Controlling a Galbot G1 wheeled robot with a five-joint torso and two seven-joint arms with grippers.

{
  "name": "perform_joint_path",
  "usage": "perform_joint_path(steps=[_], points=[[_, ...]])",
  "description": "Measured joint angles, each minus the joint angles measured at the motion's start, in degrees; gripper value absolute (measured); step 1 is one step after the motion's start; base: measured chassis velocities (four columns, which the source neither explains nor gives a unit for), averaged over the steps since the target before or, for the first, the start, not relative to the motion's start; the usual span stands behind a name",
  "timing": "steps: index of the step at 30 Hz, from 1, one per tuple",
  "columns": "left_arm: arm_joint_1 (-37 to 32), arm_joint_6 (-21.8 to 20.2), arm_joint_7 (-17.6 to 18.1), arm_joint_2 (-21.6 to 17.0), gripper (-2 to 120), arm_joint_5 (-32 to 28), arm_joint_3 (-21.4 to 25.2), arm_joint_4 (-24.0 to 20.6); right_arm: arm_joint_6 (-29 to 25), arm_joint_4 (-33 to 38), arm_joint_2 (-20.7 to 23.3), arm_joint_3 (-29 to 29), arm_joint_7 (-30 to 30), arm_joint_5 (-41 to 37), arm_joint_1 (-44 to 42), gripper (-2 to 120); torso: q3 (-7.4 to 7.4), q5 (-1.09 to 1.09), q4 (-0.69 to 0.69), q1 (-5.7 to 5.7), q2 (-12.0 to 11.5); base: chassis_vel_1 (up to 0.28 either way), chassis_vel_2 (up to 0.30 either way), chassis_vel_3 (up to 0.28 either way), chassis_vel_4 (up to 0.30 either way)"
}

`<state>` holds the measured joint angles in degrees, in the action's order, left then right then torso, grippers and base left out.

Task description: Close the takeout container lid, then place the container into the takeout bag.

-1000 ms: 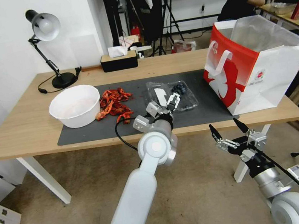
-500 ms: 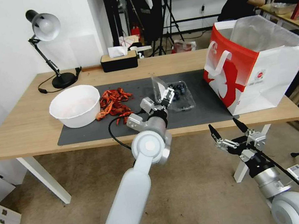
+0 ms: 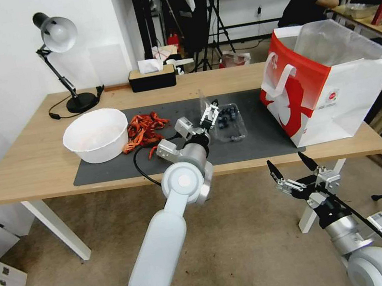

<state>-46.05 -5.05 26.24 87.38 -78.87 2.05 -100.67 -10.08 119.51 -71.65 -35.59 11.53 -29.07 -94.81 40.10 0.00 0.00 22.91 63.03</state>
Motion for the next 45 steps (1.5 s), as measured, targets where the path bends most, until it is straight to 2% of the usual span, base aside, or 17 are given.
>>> perform_joint_path(steps=[9,24,34,45], points=[[1.7,-2.7,-3.85,-2.5,100,-1.61,-0.44,1.91,-0.1,-0.01,-0.18,-0.16,-0.01,0.09,-0.16,100,0.0,0.0,0.0,0.0,0.0,0.0,0.0,0.0,0.0],[4.33,-5.84,-8.32,-4.13,100,-3.13,-0.54,4.54,-0.24,-0.44,-0.15,-0.21,-0.13,0.28,-0.2,100,0.01,0.0,0.0,0.0,0.0,0.0,0.0,0.0,0.0],[6.9,-6.52,-9.8,-3.58,100,-4.5,-1.5,6.71,-0.31,-0.84,-0.28,-0.22,-0.13,0.46,-0.23,100,0.01,0.01,0.0,0.0,0.0,0.0,0.0,0.0,0.0],[8.18,-8.42,-9.87,-1.94,100,-5.52,-2.32,8.49,-0.54,-1.33,-0.67,-0.17,-0.06,1.01,-0.2,100,0.0,0.0,0.0,0.0,0.0,0.0,0.0,0.0,0.0]])
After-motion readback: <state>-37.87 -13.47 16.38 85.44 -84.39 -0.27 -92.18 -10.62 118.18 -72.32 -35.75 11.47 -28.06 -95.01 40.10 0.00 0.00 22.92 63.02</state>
